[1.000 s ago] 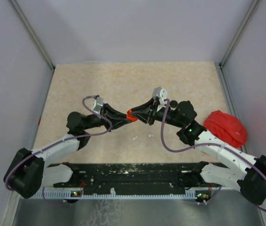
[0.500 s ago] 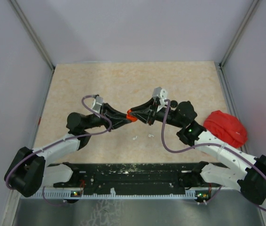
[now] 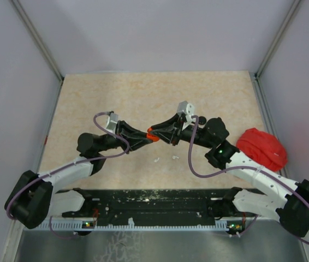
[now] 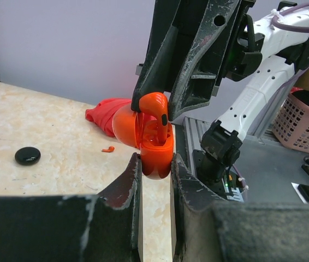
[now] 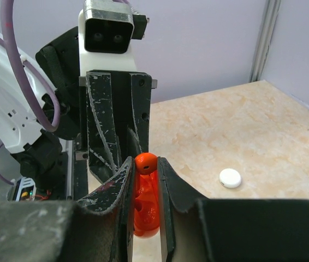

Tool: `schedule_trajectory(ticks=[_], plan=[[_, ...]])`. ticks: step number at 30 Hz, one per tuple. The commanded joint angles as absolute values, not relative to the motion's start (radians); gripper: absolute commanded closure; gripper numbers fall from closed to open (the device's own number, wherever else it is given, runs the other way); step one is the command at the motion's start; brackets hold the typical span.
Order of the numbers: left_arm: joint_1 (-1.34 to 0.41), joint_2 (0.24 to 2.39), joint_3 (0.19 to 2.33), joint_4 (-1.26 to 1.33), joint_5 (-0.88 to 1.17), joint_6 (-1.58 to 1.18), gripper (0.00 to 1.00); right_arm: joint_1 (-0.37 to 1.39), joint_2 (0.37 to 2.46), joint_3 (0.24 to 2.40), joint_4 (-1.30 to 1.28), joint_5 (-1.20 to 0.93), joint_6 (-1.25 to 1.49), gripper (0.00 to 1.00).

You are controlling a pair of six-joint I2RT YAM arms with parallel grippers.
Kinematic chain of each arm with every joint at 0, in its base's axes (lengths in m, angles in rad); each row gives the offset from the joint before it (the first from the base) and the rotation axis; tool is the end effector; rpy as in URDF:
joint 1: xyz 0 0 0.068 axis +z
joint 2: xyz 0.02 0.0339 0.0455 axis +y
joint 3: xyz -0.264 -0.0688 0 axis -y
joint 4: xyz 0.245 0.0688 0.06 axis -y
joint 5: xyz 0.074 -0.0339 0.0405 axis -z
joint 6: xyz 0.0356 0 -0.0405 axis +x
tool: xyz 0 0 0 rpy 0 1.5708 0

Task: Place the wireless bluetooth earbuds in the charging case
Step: Place the earbud in the charging case.

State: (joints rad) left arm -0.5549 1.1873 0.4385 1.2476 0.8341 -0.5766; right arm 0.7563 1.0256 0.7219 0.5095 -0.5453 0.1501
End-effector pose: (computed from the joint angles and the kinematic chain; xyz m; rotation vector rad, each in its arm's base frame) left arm 0.1795 -0.1423 0.2823 0.8114 1.1128 -1.4092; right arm 0.1598 0.1761 0.3446 -0.8836 1.2006 1.1137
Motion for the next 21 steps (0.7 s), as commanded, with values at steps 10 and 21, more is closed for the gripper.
schedule_trajectory(ticks=[10,21], plan=[[-0.559,1.14,0.422,1.319,0.756,-0.575,0.99,0.779,1.015,0.738,0.515,-0.562,0.138,0.83],[-0.558,1.138,0.413,1.361,0.759,-0.582,0.99,0.783,1.02,0.731,0.501,-0.564,0.136,0.81]])
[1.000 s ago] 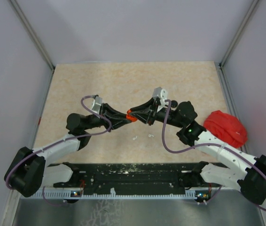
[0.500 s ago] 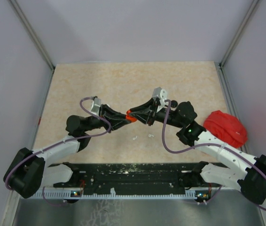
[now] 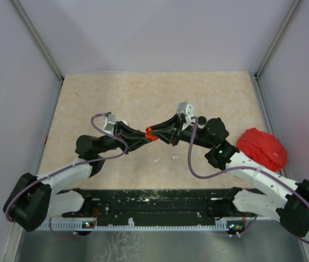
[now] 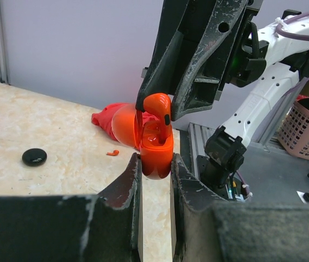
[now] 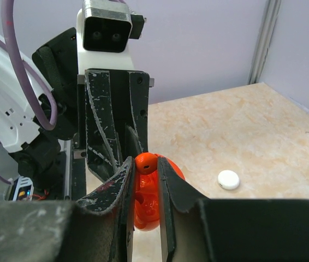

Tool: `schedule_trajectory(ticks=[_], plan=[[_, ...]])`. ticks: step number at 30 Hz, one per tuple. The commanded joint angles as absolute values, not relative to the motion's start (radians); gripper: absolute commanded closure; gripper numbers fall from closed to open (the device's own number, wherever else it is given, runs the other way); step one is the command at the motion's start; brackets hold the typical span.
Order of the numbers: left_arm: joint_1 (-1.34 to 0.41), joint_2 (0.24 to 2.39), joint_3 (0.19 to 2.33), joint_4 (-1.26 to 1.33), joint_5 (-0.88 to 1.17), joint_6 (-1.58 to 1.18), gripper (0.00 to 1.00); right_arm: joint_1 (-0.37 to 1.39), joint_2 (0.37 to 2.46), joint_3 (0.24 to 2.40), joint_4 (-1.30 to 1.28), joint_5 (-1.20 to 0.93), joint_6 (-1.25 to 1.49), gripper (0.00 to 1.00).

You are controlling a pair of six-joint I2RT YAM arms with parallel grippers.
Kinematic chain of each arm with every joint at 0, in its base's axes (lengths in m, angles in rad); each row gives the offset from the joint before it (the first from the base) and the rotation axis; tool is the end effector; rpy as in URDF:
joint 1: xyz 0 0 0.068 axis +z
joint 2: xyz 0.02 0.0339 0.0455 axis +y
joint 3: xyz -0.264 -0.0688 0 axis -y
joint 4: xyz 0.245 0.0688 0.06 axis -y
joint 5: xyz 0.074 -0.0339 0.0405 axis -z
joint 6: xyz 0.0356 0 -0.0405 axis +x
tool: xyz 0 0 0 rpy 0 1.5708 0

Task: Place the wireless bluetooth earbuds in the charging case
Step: Place the earbud in the charging case.

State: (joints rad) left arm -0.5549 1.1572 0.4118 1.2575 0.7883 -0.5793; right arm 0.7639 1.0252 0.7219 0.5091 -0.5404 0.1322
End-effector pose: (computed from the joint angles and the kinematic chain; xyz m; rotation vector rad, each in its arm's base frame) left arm 0.1745 -0.1379 0.2817 0.7652 1.1047 -1.3899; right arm 0.1585 0.1772 0.3446 -0.8937 1.1897 1.1023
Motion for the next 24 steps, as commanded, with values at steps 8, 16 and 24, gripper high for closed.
schedule_trajectory(ticks=[8,16,24], plan=[[-0.558,1.154,0.411,1.393,0.77,-0.592,0.99,0.782,0.992,0.701,0.579,-0.483,0.17,0.84],[-0.572,1.176,0.42,1.413,0.761,-0.605,0.99,0.791,0.99,0.677,0.669,-0.43,0.202,0.84],[-0.588,1.18,0.422,1.408,0.752,-0.595,0.99,0.799,0.984,0.667,0.695,-0.395,0.201,0.84]])
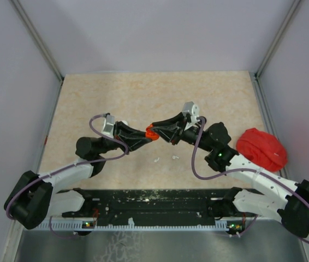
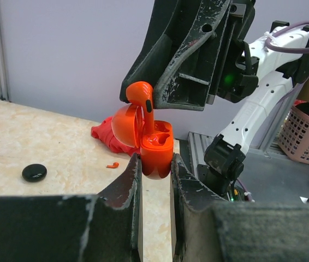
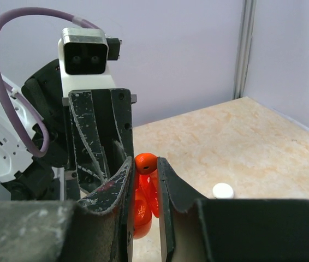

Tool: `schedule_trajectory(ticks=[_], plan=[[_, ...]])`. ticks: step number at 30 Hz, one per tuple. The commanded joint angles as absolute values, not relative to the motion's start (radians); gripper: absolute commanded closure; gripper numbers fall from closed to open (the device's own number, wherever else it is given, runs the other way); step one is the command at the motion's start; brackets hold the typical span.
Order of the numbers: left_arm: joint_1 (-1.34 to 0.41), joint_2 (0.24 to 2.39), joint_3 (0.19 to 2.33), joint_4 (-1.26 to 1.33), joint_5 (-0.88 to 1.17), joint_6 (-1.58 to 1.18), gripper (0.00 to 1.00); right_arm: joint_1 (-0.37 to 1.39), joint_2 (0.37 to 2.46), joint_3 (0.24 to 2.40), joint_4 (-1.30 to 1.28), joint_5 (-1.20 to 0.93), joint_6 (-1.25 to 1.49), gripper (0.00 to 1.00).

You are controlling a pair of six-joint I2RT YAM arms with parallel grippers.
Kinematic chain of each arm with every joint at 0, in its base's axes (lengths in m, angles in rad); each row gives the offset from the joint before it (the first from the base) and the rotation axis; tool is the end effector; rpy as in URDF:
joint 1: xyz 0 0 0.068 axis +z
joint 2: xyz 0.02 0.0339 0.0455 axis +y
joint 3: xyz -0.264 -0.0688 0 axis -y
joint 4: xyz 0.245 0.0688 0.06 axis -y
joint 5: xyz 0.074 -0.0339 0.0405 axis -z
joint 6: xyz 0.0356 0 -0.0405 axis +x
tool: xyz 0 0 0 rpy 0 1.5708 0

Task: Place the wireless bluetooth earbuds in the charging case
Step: Place the earbud in the charging case.

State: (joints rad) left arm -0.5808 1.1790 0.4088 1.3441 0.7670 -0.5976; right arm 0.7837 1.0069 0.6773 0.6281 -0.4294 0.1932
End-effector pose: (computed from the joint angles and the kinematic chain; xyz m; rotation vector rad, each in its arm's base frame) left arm 0.1708 -0.1416 0.2841 0.7602 1.0437 -1.4069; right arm 0.1537 0.1741 0.3454 -0.7609 1.1554 1.0985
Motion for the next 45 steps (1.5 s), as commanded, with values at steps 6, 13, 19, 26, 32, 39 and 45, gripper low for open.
schedule_trajectory(ticks=[6,13,19,26,32,39,45], plan=[[-0.591,1.171,0.422,1.396,0.735,-0.599,0.99,0.805,0.977,0.663,0.683,-0.397,0.186,0.84],[-0.593,1.164,0.436,1.346,0.719,-0.604,0.99,0.819,0.984,0.673,0.665,-0.431,0.177,0.84],[-0.594,1.157,0.433,1.351,0.709,-0.615,0.99,0.823,0.987,0.675,0.651,-0.444,0.175,0.85],[-0.594,1.158,0.432,1.384,0.72,-0.635,0.99,0.824,0.967,0.652,0.652,-0.386,0.165,0.85],[-0.594,1.166,0.43,1.408,0.74,-0.651,0.99,0.824,0.959,0.65,0.653,-0.365,0.163,0.85],[-0.594,1.17,0.437,1.404,0.728,-0.652,0.99,0.824,0.965,0.662,0.636,-0.426,0.165,0.85],[-0.594,1.178,0.441,1.409,0.725,-0.66,0.99,0.824,0.968,0.667,0.632,-0.438,0.164,0.85]])
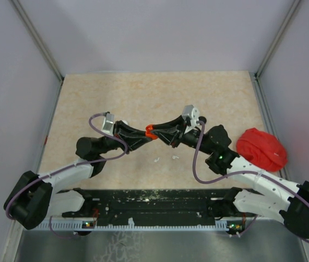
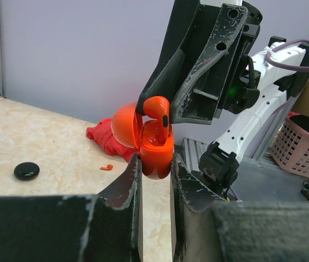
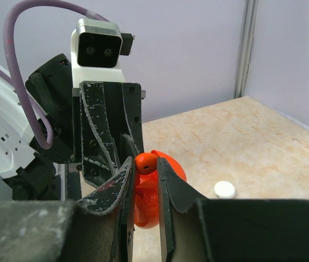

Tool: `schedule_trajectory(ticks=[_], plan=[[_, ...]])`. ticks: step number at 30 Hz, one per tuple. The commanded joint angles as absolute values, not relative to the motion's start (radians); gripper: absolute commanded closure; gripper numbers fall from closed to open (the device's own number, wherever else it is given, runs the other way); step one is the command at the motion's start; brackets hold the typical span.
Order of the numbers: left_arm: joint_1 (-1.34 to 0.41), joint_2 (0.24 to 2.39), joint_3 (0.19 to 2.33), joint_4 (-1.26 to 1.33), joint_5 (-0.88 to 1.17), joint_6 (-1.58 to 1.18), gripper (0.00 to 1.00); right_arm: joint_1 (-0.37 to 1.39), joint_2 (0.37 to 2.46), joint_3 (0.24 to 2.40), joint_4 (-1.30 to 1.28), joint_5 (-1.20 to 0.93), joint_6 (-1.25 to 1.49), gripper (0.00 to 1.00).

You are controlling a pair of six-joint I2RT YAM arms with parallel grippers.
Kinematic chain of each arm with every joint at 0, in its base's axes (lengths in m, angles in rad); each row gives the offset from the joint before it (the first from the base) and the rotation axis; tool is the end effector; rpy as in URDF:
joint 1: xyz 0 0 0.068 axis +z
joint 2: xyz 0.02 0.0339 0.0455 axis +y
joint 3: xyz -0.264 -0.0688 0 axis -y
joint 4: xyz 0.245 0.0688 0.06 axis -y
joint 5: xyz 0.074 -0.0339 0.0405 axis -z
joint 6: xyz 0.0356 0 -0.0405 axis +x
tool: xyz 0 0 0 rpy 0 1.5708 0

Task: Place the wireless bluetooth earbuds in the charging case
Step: Place the earbud in the charging case.

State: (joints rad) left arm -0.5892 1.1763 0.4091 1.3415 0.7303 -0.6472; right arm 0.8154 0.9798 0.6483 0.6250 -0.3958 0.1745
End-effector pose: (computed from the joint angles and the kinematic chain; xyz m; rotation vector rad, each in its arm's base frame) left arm 0.1705 -0.1425 0.2850 0.7057 1.0688 -1.4428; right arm 0.1452 0.1742 0.3406 -0.7626 1.1532 1.0894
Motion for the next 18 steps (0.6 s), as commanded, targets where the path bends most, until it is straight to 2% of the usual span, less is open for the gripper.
schedule_trajectory(ticks=[1,5,13,18], plan=[[-0.594,1.177,0.44,1.411,0.723,-0.662,0.99,0.824,0.968,0.667,0.632,-0.44,0.165,0.85],[-0.594,1.168,0.436,1.411,0.713,-0.655,0.99,0.824,0.967,0.666,0.616,-0.443,0.158,0.81],[-0.594,1.16,0.441,1.351,0.736,-0.58,0.99,0.824,0.942,0.686,0.536,-0.433,0.127,0.53],[-0.594,1.141,0.444,1.244,0.747,-0.482,0.99,0.824,0.927,0.714,0.476,-0.417,0.117,0.45]])
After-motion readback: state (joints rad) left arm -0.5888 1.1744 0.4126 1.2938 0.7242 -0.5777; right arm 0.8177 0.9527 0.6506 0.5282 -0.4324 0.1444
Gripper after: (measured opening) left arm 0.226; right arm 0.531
